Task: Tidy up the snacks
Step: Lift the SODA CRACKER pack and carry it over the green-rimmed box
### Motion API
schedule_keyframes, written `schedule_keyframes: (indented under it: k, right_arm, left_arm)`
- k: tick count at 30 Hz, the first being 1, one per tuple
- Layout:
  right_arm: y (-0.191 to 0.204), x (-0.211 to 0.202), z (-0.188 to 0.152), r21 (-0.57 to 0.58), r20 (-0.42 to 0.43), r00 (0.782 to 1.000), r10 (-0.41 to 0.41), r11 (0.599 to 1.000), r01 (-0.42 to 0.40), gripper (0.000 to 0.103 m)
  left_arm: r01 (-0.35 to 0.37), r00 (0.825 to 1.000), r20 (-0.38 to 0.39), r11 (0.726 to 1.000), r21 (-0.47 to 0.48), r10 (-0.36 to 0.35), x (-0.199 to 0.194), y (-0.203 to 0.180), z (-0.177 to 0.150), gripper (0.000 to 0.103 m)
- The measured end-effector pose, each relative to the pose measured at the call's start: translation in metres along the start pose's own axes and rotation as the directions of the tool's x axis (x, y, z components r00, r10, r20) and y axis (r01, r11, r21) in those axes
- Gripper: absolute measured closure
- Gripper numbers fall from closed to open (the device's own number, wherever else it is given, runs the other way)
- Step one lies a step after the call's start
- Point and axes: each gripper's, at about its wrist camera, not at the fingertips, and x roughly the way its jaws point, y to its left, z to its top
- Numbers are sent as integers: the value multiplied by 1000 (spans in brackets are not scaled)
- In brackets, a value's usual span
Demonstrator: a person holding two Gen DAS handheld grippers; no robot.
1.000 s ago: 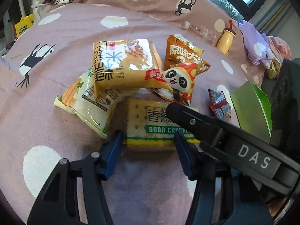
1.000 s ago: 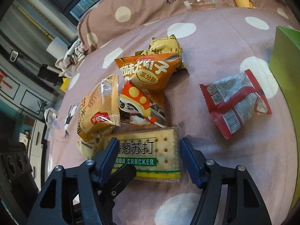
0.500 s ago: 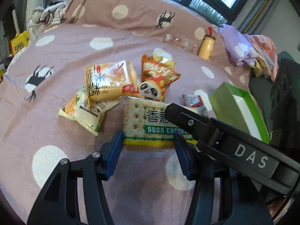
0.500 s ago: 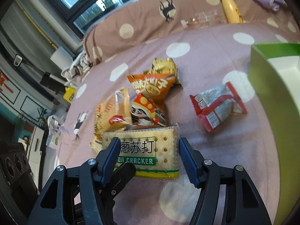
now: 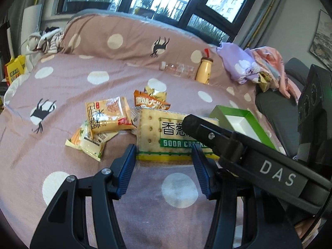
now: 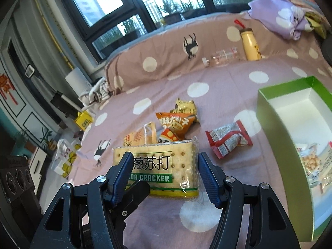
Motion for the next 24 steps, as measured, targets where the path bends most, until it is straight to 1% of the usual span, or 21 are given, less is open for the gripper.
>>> schedule_keyframes:
  k: [5, 21, 24]
  right_arm:
    - [4, -11, 0, -11, 34, 999, -9, 1000, 9, 37]
    - [16, -32, -3, -34, 86, 995, -55, 998, 58, 36]
    - [16, -33, -2, -37, 89, 994, -56, 998, 59, 36]
  left_arm:
    - [19, 1000, 18, 1000, 5, -19, -6, -2, 1, 50]
    - [74, 996, 56, 997, 12, -75, -19, -8, 0, 50]
    - [75, 995, 68, 997, 21, -76, -22, -11, 0, 50]
